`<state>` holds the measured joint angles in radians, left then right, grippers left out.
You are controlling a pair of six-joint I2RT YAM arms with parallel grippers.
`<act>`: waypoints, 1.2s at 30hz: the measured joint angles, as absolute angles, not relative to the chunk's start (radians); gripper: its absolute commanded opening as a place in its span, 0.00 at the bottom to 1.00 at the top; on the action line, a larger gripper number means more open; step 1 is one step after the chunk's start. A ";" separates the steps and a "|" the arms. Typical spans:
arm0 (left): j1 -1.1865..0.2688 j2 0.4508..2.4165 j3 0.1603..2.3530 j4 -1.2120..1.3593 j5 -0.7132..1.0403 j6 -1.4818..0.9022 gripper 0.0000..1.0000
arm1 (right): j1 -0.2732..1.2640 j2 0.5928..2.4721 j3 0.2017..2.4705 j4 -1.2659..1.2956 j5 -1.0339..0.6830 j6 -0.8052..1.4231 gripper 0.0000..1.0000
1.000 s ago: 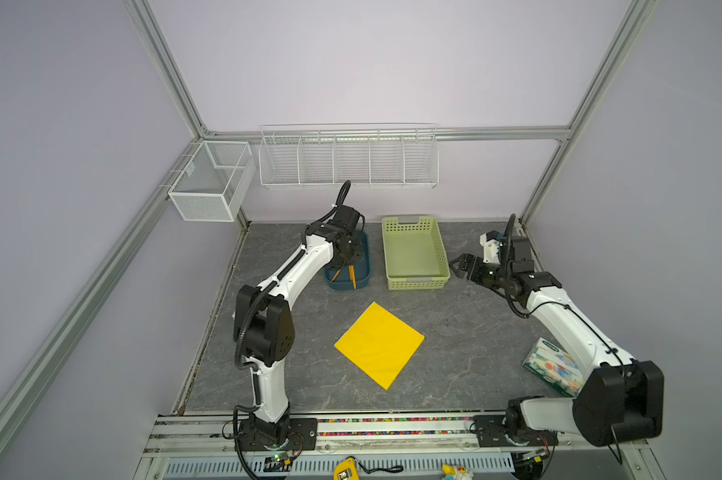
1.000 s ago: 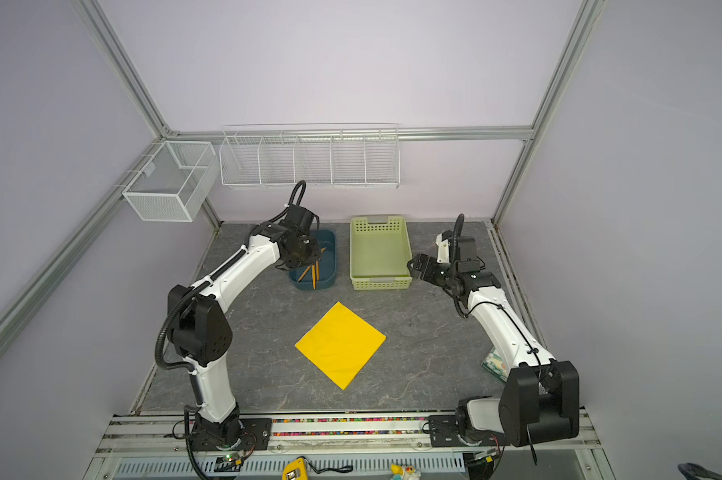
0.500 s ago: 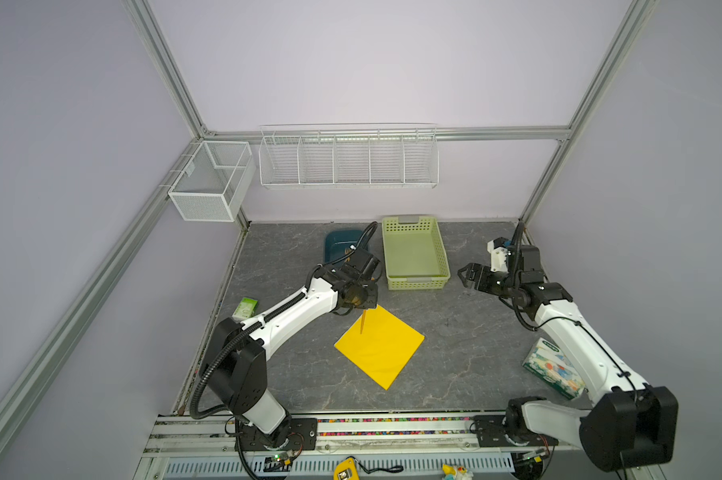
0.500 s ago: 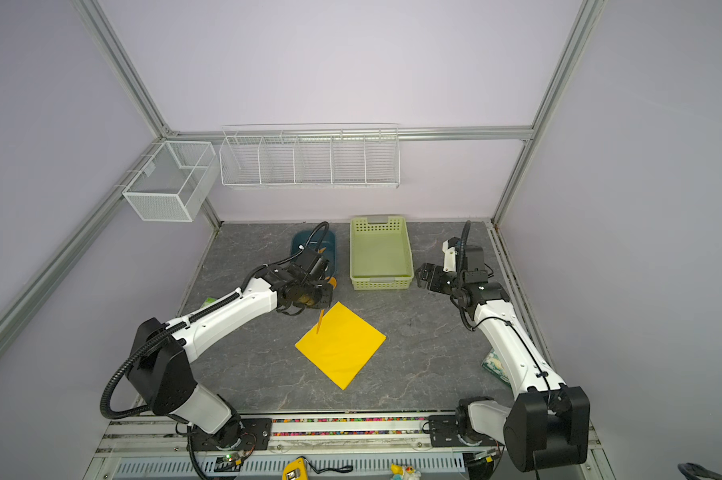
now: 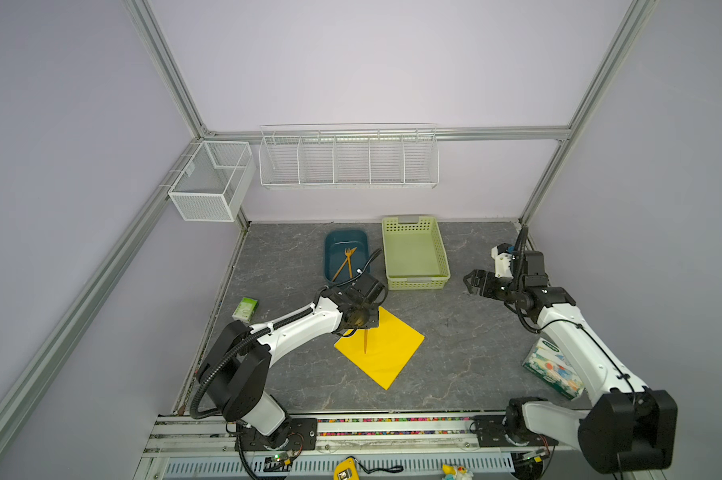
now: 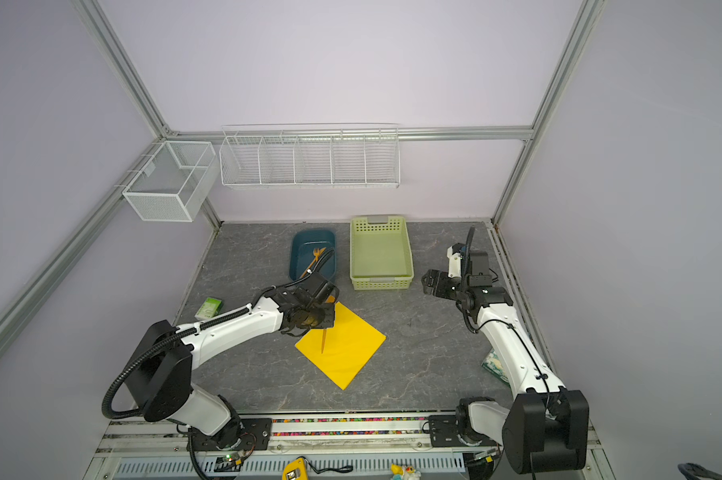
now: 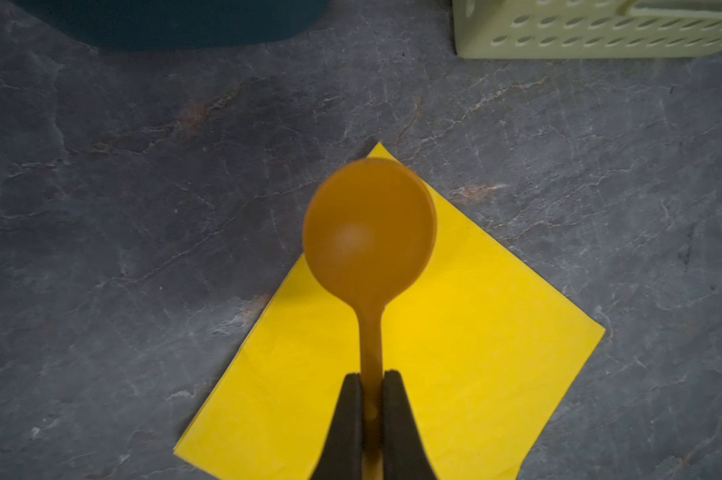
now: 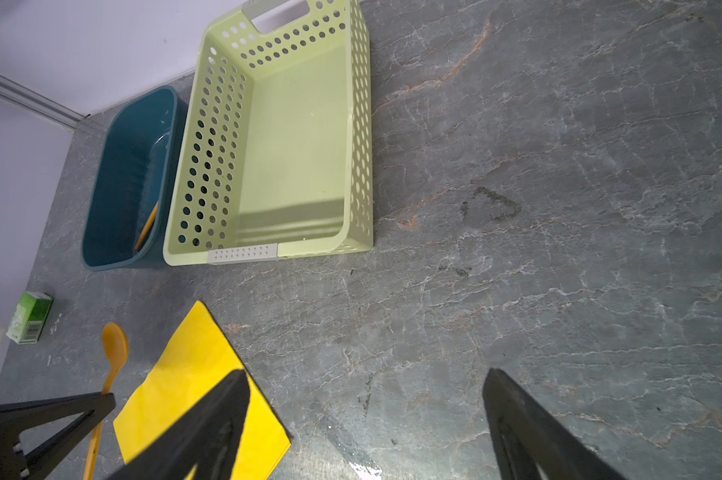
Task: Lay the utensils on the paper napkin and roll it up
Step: 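Lift the spoon with the left gripper and carry it over the napkin, then lower the spoon onto the yellow napkin and open the left gripper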
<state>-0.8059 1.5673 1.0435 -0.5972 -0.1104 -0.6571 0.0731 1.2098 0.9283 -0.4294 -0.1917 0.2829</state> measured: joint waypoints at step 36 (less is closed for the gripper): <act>-0.826 1.723 1.021 -0.521 -0.135 -0.722 0.00 | 0.054 1.189 0.916 -0.429 -0.226 0.282 0.91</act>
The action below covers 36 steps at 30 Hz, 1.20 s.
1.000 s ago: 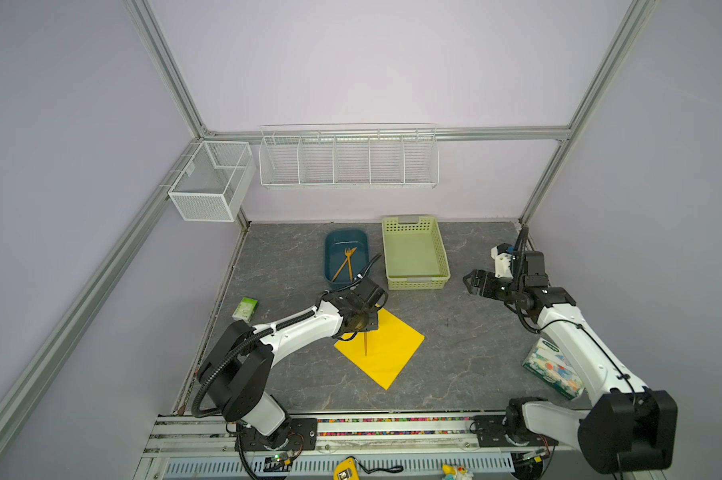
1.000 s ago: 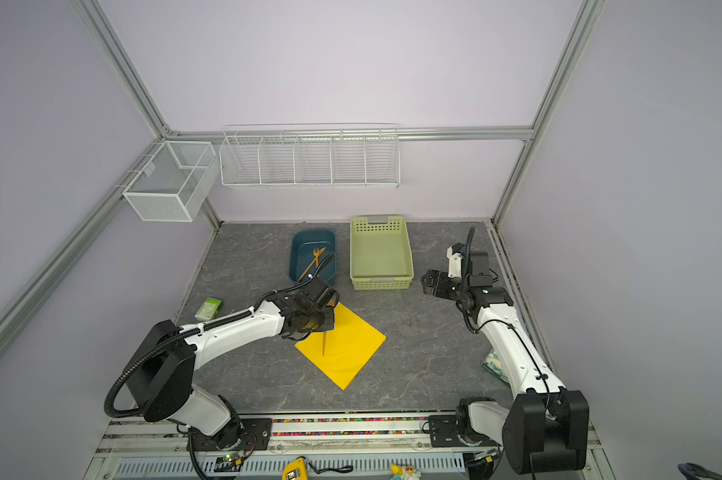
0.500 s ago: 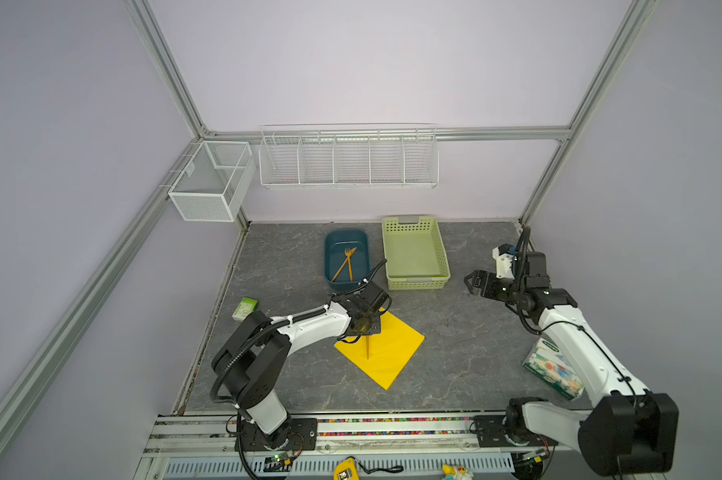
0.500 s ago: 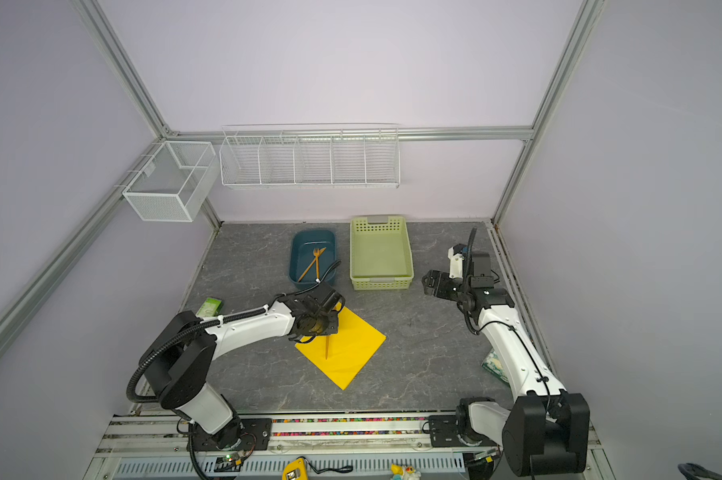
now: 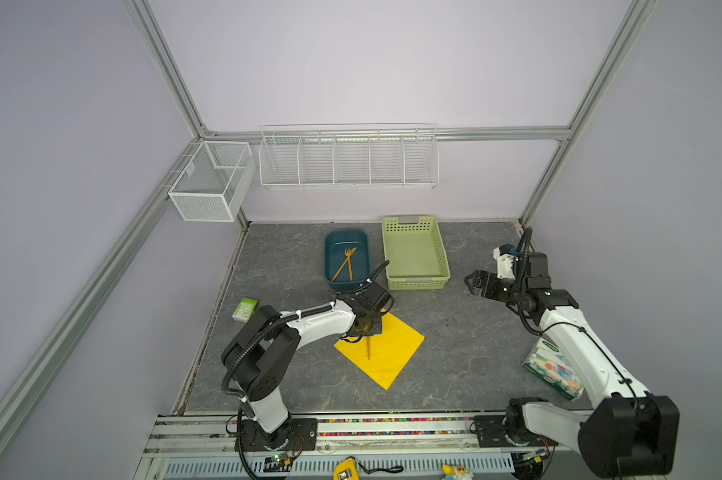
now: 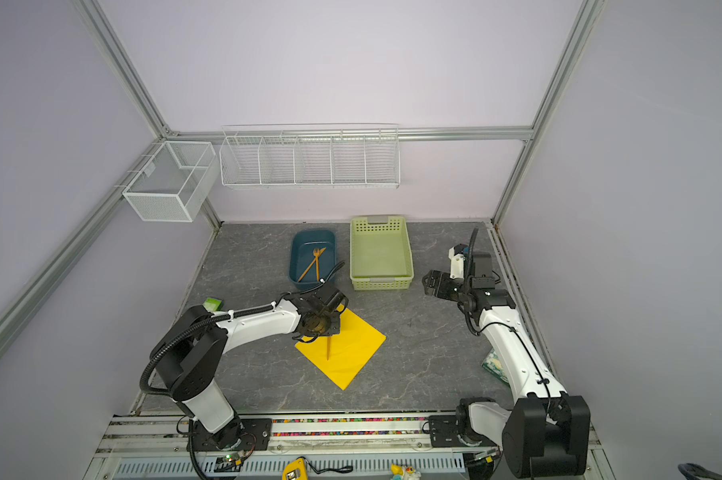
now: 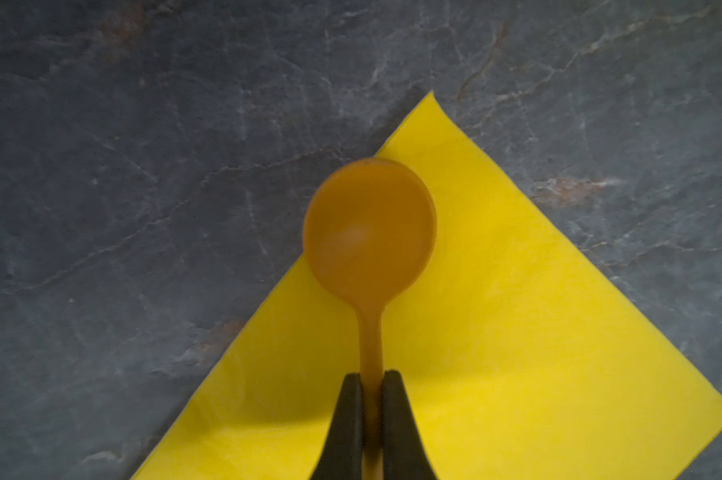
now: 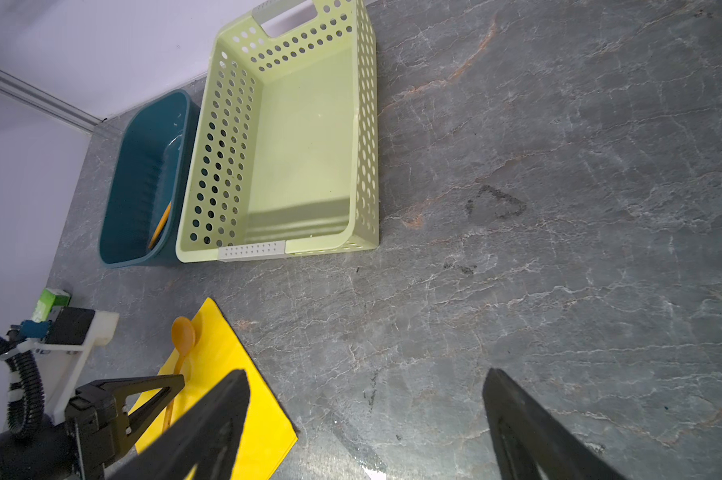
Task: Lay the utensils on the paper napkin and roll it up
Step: 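Lower the spoon onto the yellow napkin and open the left gripper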
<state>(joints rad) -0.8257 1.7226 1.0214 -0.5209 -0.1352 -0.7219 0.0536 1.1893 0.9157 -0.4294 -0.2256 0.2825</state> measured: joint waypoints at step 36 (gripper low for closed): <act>-0.826 1.757 1.048 -0.571 -0.160 -0.733 0.16 | 0.043 1.178 0.914 -0.429 -0.235 0.282 0.91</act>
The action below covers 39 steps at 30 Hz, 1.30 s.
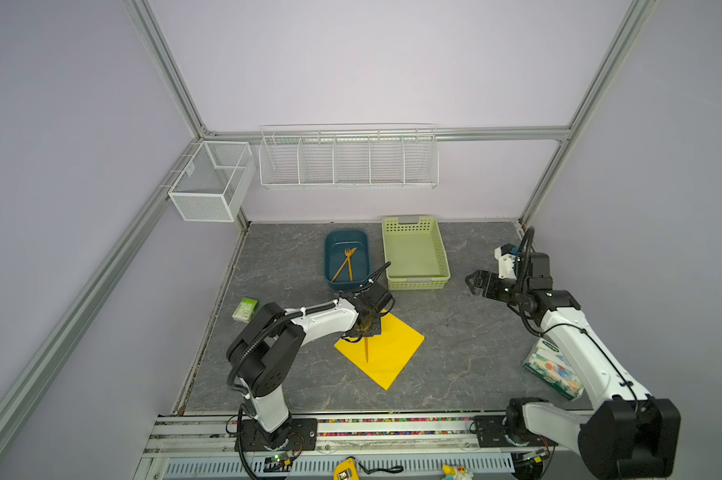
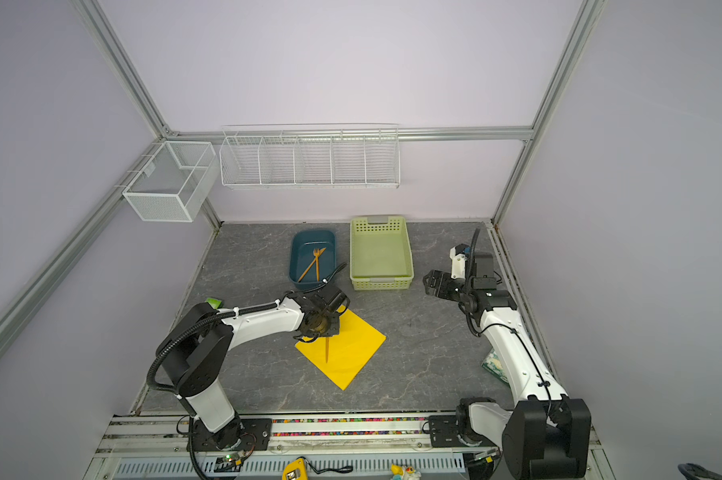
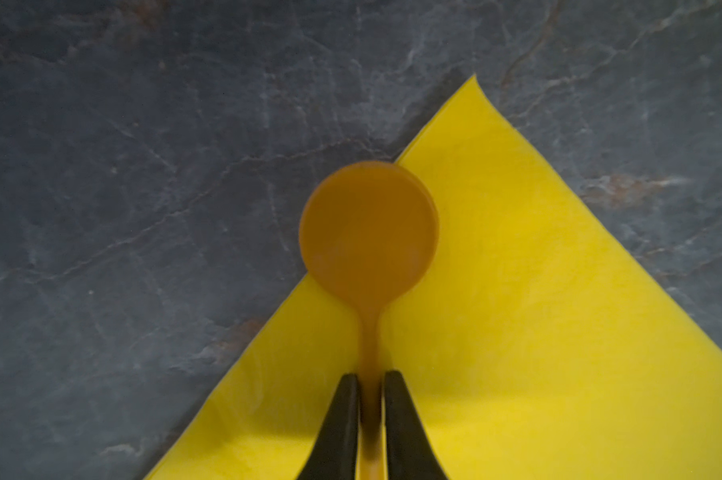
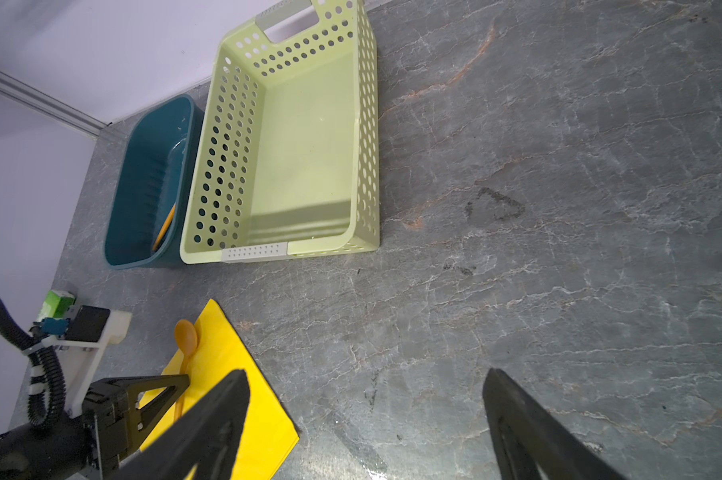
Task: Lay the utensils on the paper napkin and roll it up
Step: 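Lower the spoon onto the yellow napkin and open the left gripper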
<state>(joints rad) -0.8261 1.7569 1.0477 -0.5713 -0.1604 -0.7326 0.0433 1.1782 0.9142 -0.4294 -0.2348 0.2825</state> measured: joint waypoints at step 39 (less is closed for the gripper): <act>-0.839 1.774 1.076 -0.586 -0.160 -0.722 0.13 | 0.040 1.178 0.914 -0.429 -0.256 0.282 0.91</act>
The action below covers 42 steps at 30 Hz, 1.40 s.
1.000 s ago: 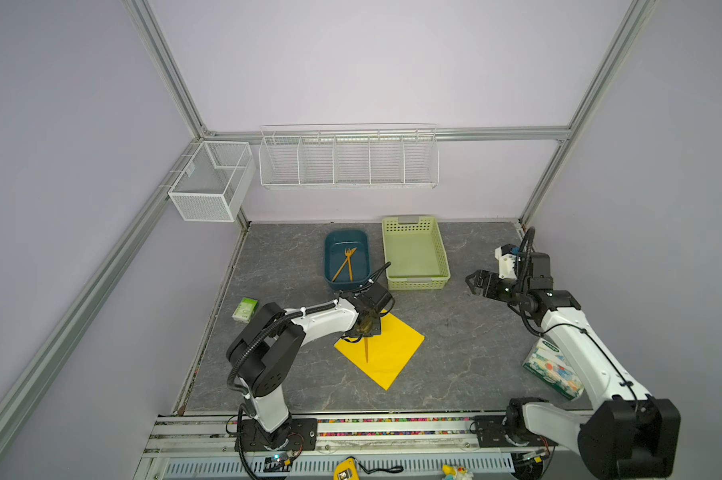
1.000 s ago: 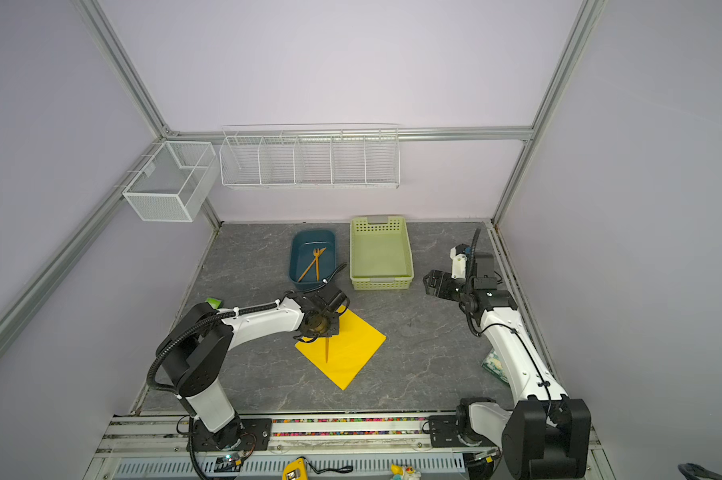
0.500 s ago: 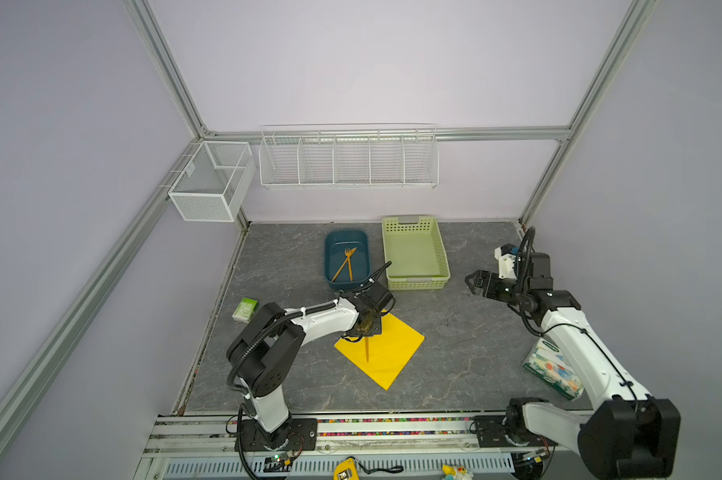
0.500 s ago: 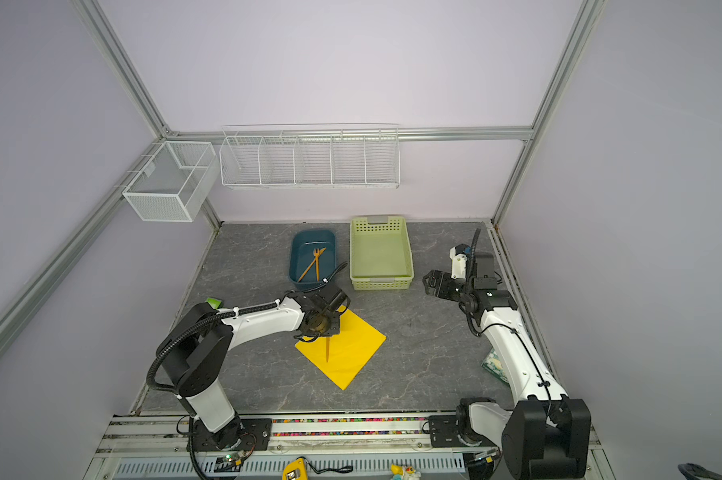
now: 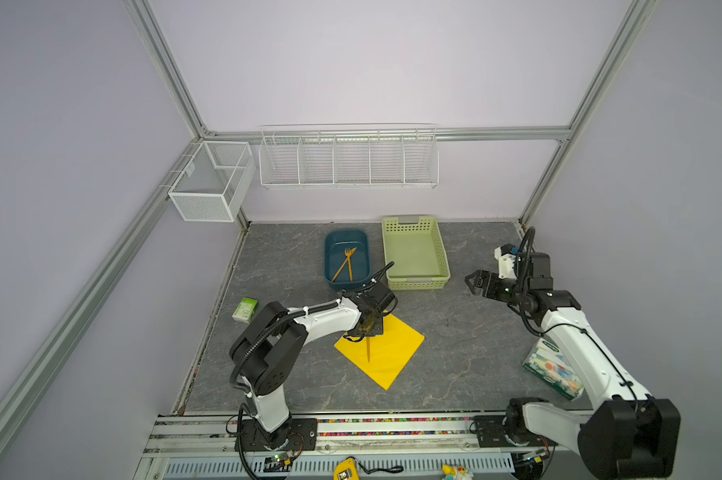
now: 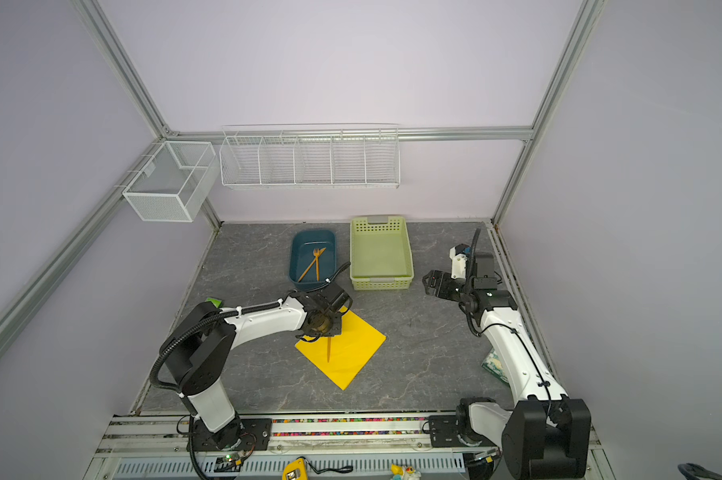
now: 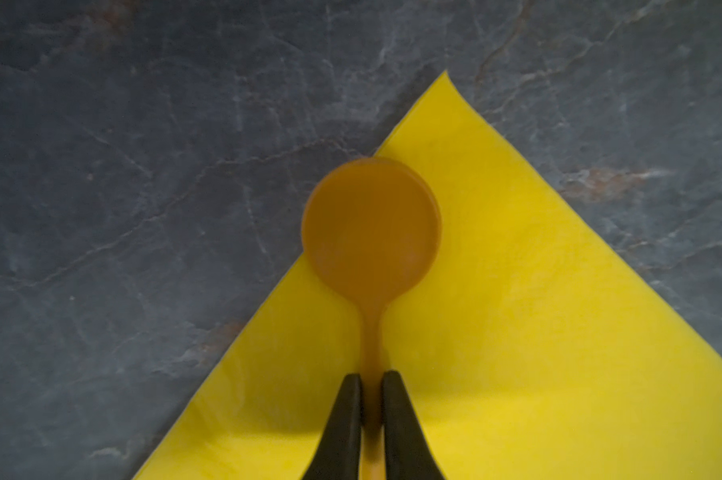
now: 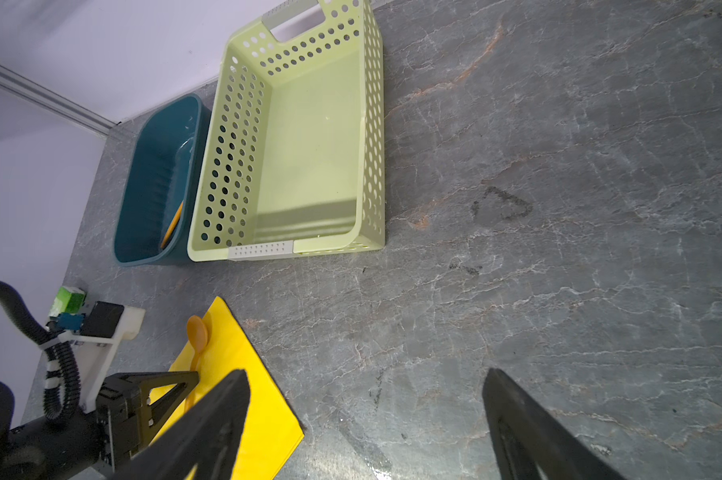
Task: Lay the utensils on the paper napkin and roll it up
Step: 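Lower the spoon onto the yellow napkin and open the left gripper, then move the open left gripper back over the teal tray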
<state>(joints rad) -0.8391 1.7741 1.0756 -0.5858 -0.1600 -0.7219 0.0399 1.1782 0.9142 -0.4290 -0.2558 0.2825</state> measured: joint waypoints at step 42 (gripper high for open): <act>-0.656 1.639 1.483 -0.758 -0.294 -0.546 0.18 | 0.039 1.139 0.939 -0.456 -0.286 0.333 0.91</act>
